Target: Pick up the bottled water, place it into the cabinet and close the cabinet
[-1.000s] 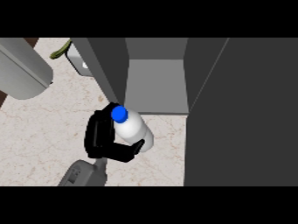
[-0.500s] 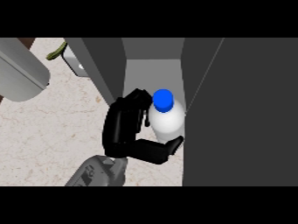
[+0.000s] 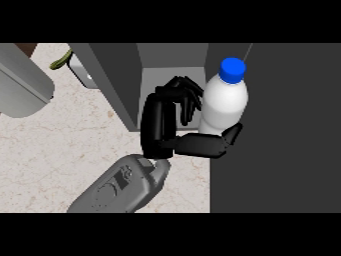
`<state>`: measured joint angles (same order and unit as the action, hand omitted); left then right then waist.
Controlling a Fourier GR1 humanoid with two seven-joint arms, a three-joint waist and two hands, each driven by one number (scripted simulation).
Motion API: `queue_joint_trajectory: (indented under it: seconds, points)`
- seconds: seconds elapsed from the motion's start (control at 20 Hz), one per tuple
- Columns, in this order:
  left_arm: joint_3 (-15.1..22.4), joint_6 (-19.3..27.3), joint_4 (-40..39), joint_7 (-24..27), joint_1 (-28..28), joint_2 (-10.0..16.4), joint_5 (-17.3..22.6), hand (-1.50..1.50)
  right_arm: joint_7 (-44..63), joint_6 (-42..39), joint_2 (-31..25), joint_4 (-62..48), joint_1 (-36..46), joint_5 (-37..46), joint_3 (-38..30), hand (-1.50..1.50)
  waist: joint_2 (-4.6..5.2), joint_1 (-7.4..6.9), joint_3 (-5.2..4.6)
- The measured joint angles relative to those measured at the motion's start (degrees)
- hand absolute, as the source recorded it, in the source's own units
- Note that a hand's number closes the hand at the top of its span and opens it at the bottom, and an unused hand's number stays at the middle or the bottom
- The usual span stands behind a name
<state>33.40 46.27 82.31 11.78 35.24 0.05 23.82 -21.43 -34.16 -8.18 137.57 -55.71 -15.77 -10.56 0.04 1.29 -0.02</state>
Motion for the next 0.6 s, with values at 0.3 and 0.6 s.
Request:
queue_joint_trajectory:
  seconds: [0.3,0.6]
  points:
    - [-1.8,0.5,-9.3,2.0,5.7,0.0,1.8,1.50,0.6,-0.3,-1.0,-0.7,1.4,-0.8,-2.7,-1.50,0.18,0.30,-0.01]
    - [-3.7,-1.3,-17.9,4.4,9.4,0.0,3.1,1.50,1.1,-1.0,-1.9,-0.7,1.4,-2.0,-5.0,-1.50,0.22,0.31,-0.03]
